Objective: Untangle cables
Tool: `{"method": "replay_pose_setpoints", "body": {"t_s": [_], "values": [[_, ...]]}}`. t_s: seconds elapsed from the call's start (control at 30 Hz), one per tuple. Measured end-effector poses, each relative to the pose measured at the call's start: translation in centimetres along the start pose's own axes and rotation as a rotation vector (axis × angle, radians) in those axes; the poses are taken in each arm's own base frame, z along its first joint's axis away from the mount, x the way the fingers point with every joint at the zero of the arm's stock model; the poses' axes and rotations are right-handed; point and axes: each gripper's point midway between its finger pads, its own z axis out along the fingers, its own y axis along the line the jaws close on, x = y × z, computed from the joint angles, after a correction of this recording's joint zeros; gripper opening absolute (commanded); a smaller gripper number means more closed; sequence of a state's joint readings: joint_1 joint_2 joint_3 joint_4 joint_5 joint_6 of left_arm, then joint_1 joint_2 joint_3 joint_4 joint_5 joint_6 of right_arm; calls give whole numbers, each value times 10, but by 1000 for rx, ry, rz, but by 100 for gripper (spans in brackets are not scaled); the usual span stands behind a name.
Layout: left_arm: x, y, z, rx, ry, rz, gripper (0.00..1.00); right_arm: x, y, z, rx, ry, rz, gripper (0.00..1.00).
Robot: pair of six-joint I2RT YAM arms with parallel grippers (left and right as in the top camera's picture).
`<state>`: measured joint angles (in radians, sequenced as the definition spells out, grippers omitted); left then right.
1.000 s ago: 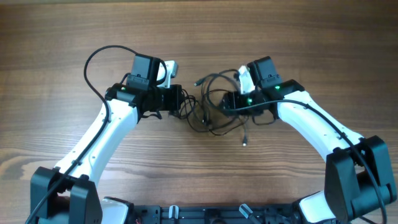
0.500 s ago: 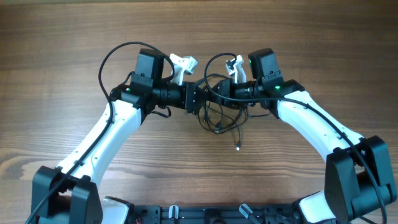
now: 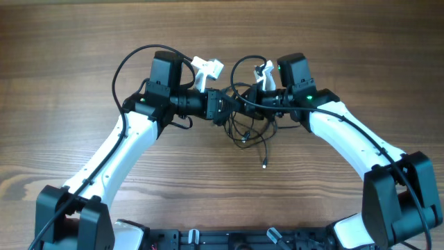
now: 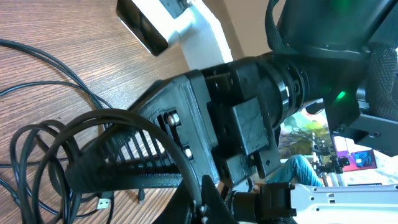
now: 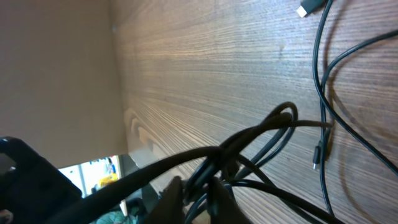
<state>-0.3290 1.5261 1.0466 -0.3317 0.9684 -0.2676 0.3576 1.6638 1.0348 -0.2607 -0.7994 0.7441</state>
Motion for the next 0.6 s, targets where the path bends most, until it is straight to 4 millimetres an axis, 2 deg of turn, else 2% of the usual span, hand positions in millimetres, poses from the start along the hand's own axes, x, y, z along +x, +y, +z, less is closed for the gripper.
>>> {"method": "replay_pose_setpoints", "body": {"t_s": [0.27, 0.37, 0.5, 0.6], "values": [[-4, -2, 0, 7, -11, 11, 4, -3, -1, 0, 7, -15, 28, 19], [-6, -3, 0, 14, -18, 7, 4, -3, -1, 0, 8, -16, 52, 4], [-6, -3, 0, 13, -20, 8, 4, -3, -1, 0, 9, -17, 101, 4], [-2, 14, -4, -68, -18, -54, 4, 4, -12, 0, 54, 2, 145, 4]]}}
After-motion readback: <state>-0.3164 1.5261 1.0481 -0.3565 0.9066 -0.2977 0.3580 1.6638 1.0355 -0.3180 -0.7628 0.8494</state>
